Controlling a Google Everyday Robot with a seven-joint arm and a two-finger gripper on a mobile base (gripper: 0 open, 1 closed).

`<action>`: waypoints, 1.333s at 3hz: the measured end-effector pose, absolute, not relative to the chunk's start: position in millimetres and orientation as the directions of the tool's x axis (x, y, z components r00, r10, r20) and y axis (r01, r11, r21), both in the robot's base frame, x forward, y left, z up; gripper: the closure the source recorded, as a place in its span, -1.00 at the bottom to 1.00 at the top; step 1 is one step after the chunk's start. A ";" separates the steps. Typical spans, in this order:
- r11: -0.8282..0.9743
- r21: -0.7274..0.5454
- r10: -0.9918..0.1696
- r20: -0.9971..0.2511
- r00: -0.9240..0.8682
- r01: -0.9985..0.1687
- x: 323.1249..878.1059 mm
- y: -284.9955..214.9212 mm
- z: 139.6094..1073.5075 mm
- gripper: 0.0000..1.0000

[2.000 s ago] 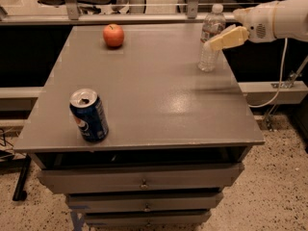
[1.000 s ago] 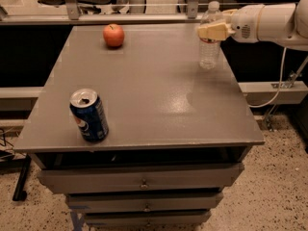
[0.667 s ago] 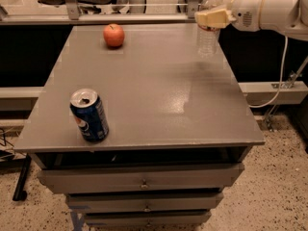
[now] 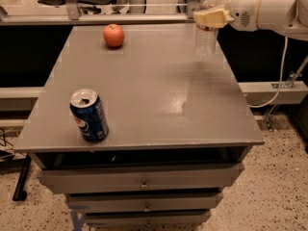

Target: Move water bottle near apple

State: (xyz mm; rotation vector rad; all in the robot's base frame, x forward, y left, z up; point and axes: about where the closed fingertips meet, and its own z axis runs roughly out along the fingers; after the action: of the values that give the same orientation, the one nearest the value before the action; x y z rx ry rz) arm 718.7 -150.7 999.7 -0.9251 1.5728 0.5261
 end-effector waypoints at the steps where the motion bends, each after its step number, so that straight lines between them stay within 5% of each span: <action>1: 0.568 -0.170 -0.265 -0.964 0.016 -0.805 719.9 -138.8 1003.2 1.00; 4: 0.433 -0.204 -0.182 -0.974 0.136 -0.878 765.3 4.7 1008.6 1.00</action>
Offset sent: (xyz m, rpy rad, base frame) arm 0.0392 0.1052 0.0220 0.0731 -0.1440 0.1264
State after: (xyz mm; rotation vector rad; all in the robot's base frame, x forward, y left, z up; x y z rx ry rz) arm 765.3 4.7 1008.6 -1.0370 1.3675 0.6642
